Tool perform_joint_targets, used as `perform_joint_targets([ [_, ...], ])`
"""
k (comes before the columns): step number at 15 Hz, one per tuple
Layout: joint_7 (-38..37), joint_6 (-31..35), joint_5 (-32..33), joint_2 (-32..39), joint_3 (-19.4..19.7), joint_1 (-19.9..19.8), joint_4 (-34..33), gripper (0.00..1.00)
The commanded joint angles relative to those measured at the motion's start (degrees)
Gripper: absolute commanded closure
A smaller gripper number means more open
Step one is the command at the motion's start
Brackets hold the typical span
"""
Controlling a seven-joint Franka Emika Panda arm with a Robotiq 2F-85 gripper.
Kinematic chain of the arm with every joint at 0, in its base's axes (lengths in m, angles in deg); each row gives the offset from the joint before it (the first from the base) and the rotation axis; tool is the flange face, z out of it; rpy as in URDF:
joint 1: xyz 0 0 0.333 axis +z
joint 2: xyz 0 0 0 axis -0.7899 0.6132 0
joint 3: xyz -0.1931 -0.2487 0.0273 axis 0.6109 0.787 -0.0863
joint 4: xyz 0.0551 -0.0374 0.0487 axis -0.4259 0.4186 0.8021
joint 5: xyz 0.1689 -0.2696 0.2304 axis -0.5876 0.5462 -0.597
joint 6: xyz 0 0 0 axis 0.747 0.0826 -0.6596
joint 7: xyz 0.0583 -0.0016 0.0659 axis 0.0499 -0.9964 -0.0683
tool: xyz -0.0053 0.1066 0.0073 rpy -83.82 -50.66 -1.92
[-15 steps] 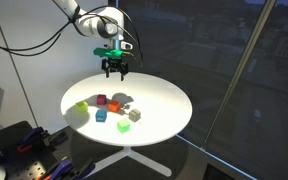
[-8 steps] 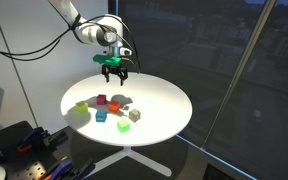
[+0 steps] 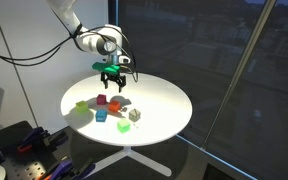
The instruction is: Pick up the orange block and put it on the pink block
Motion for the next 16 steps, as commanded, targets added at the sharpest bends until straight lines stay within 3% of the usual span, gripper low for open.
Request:
perform_joint_targets([
  [1,-2.0,0.6,0.5,2.6,-0.4,0.3,-1.6,0.00],
  [16,-5.6,4.0,1.8,11.7,0.8,2.2,-7.8,0.00],
])
